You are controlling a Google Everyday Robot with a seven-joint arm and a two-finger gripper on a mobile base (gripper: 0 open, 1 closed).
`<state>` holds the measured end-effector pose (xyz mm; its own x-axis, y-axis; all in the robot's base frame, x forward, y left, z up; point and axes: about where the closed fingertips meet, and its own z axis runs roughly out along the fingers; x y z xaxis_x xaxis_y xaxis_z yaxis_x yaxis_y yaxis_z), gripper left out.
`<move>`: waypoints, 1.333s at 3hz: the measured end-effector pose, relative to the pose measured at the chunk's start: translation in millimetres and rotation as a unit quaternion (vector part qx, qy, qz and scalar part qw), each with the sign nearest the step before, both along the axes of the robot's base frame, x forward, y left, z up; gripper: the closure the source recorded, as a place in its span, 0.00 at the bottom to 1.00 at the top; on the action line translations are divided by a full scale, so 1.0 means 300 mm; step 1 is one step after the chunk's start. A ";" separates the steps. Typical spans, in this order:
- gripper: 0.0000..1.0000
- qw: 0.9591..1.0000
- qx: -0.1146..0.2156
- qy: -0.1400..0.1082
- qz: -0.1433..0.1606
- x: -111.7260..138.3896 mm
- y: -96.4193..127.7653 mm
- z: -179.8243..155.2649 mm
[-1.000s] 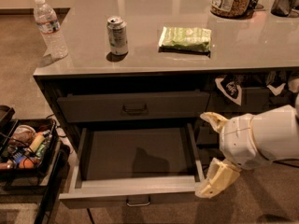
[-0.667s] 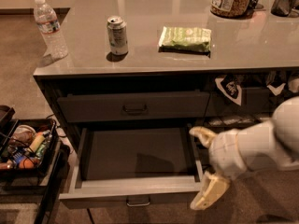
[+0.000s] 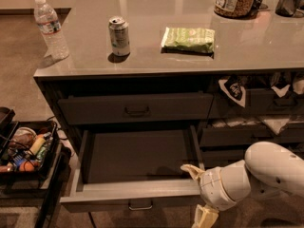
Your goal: Close middle drawer
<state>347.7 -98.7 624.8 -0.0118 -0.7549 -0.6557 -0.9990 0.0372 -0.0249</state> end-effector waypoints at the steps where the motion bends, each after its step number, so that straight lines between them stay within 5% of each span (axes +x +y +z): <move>1: 0.00 1.000 0.000 0.001 0.000 0.000 0.004 -0.008; 3: 0.06 0.996 0.082 0.003 -0.019 0.036 0.108 -0.267; 4: 0.25 0.995 0.093 0.018 -0.019 0.017 0.125 -0.311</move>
Offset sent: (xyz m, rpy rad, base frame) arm 0.0157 0.0363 -0.1017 0.1945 0.0225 -0.0519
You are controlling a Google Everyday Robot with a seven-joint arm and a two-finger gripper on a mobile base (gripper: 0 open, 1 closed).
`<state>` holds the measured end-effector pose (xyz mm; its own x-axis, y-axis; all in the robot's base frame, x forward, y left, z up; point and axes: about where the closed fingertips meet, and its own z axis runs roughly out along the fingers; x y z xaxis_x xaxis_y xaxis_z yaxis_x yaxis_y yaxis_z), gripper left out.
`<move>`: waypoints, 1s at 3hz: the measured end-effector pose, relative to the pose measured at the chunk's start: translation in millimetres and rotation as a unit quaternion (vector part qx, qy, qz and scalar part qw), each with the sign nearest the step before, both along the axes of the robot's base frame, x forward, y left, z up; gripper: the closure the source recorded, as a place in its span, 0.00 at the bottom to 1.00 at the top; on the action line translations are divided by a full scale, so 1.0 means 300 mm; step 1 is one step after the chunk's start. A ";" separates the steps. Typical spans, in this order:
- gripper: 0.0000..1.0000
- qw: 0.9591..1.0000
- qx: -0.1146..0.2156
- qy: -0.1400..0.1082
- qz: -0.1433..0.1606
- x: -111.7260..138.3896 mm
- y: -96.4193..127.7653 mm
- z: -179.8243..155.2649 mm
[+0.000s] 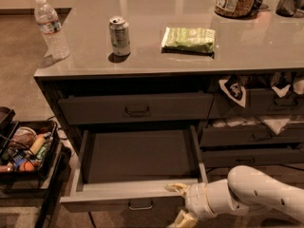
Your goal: Close middle drawer
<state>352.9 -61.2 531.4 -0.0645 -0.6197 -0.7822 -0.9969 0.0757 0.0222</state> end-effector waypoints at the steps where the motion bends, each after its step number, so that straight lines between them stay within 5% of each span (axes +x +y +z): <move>1: 0.48 1.000 -0.001 -0.001 0.000 0.001 -0.001 0.003; 3: 0.95 1.000 -0.009 -0.009 -0.013 -0.018 0.002 -0.052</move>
Offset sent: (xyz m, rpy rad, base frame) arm 0.0003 -0.0002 0.0009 -0.0018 -0.0023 0.0004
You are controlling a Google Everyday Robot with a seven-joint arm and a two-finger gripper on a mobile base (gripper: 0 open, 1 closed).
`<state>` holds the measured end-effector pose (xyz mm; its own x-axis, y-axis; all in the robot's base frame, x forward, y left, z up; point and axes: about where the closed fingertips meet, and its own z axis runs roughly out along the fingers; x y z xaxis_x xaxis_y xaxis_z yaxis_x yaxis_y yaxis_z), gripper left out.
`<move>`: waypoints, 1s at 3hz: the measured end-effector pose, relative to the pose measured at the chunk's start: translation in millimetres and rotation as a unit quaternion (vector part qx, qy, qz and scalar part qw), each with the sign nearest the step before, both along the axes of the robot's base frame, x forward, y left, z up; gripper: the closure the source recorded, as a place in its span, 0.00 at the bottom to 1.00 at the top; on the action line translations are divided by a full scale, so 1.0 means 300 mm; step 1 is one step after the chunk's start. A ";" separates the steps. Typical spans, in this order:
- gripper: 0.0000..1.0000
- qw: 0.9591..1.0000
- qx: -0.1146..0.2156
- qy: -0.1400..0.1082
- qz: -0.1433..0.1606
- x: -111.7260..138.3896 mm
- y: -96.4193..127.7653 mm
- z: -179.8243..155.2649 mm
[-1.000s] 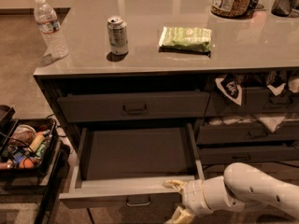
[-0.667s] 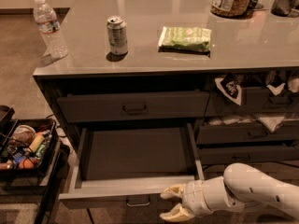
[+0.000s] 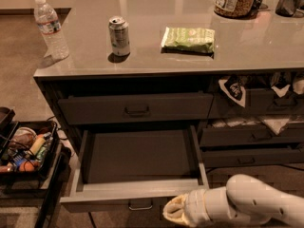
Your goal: Close middle drawer
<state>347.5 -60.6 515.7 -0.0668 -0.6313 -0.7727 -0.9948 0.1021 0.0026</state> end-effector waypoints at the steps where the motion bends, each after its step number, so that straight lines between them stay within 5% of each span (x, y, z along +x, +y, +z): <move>1: 1.00 0.999 0.006 -0.024 -0.030 -0.035 0.016 -0.142; 3: 1.00 0.994 -0.004 -0.055 -0.091 -0.002 -0.005 -0.377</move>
Offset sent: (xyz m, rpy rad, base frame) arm -0.0102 -0.0015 -0.1367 0.0089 -0.1406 -0.2255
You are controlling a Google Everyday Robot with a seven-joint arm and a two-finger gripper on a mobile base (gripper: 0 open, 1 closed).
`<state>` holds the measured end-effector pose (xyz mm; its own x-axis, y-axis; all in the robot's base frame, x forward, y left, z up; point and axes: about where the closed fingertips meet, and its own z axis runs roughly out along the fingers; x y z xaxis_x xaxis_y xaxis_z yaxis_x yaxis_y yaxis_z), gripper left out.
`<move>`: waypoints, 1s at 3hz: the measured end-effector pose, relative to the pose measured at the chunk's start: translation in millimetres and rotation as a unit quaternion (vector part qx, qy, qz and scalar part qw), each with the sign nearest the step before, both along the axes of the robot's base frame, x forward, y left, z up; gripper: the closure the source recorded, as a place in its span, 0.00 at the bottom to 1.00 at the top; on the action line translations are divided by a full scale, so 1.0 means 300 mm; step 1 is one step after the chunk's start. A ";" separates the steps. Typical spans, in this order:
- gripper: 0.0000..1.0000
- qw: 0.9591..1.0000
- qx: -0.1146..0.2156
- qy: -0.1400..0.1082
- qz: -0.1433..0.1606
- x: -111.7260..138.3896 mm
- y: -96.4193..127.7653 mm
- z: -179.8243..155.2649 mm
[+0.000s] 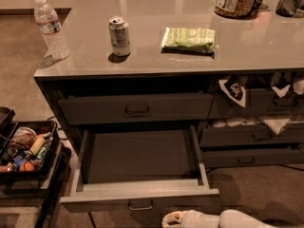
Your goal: Close middle drawer
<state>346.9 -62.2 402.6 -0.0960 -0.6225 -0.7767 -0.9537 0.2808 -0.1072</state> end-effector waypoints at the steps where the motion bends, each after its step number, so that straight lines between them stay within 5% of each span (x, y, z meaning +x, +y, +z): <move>1: 1.00 1.000 0.000 0.000 -0.003 0.002 0.001 -0.006; 3: 1.00 0.999 0.016 -0.025 -0.033 0.043 0.013 -0.077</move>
Offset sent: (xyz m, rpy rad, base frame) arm -0.0101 0.0042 -0.0121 0.0259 -0.0091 -0.0432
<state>359.7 -58.2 379.4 -0.0972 -0.5911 -0.8007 -0.9264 0.3478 -0.1443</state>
